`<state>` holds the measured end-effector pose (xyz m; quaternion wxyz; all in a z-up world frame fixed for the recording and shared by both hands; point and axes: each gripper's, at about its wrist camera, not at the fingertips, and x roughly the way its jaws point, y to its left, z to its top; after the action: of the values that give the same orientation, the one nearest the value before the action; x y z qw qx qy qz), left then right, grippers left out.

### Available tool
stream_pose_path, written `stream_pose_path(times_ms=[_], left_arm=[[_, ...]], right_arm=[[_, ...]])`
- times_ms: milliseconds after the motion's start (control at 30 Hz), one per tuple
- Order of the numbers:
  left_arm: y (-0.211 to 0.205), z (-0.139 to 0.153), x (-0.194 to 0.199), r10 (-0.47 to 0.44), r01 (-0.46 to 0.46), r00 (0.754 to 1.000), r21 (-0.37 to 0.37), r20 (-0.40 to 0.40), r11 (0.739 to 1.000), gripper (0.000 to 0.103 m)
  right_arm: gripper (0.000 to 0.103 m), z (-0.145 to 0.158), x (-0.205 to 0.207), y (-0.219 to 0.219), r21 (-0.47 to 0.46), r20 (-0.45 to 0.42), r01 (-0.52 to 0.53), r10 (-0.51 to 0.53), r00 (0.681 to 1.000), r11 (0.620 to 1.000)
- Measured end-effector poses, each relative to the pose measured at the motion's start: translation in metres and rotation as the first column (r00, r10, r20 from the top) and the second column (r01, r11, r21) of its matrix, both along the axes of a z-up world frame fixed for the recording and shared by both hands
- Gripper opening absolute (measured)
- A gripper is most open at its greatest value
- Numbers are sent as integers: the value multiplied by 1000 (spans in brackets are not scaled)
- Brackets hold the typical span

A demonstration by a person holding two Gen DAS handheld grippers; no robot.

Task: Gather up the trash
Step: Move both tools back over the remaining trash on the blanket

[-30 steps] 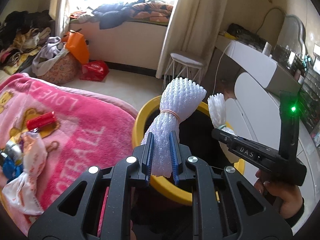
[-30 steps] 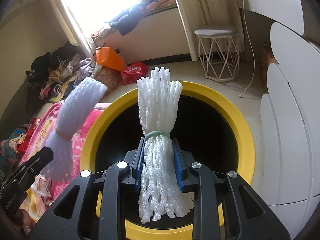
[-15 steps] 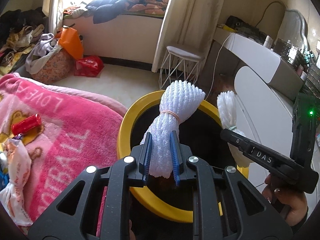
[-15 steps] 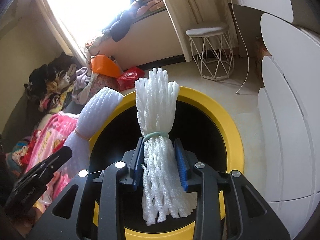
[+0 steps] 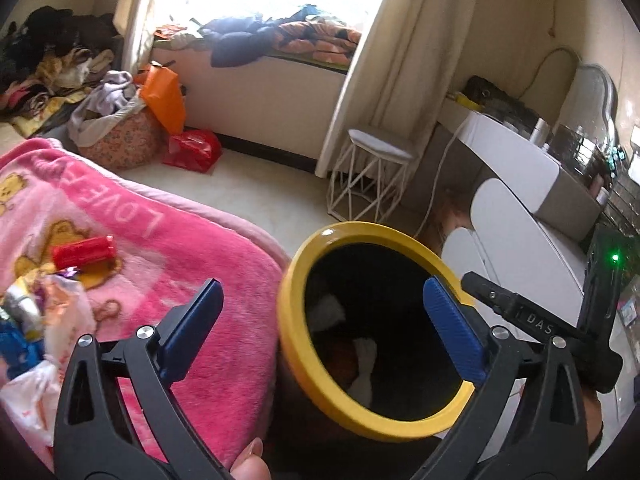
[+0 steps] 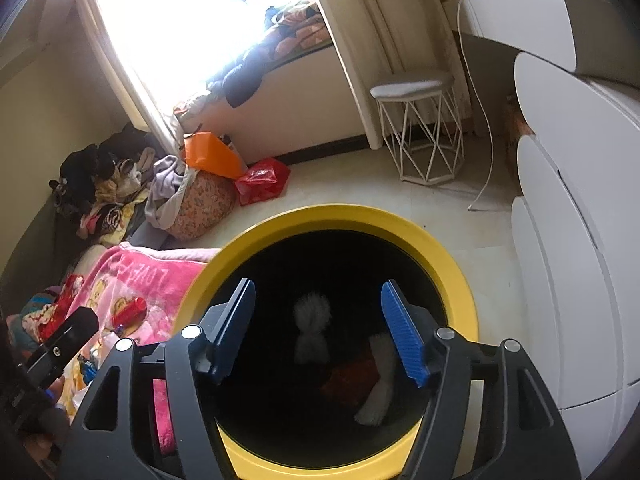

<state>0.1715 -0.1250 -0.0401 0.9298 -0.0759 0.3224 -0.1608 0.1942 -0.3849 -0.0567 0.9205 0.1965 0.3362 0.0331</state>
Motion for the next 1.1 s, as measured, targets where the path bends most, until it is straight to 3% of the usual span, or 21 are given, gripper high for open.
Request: stream_pose_path(times_ms=[133,233,433,767,1100], left_arm=[[16,6,-9,34,-34,999,8,16,999,92],[28,13,-15,69,-70,997,25,36,997,92],[60,25,-22,150,-153,986,27,77,988,92],[111,36,-35,248,-254,961,30,125,967,92],[162,28,-46,344,-346,933,5,107,938,92]], right_arm=[[65,7,-3,11,-1,25,-15,15,1000,1000],[72,12,-7,26,-2,45,-30,30,999,1000],[73,23,-10,63,-37,94,-112,115,989,993],[73,32,-15,123,-51,131,-240,245,961,969],[76,35,-24,191,-104,119,-377,388,914,920]])
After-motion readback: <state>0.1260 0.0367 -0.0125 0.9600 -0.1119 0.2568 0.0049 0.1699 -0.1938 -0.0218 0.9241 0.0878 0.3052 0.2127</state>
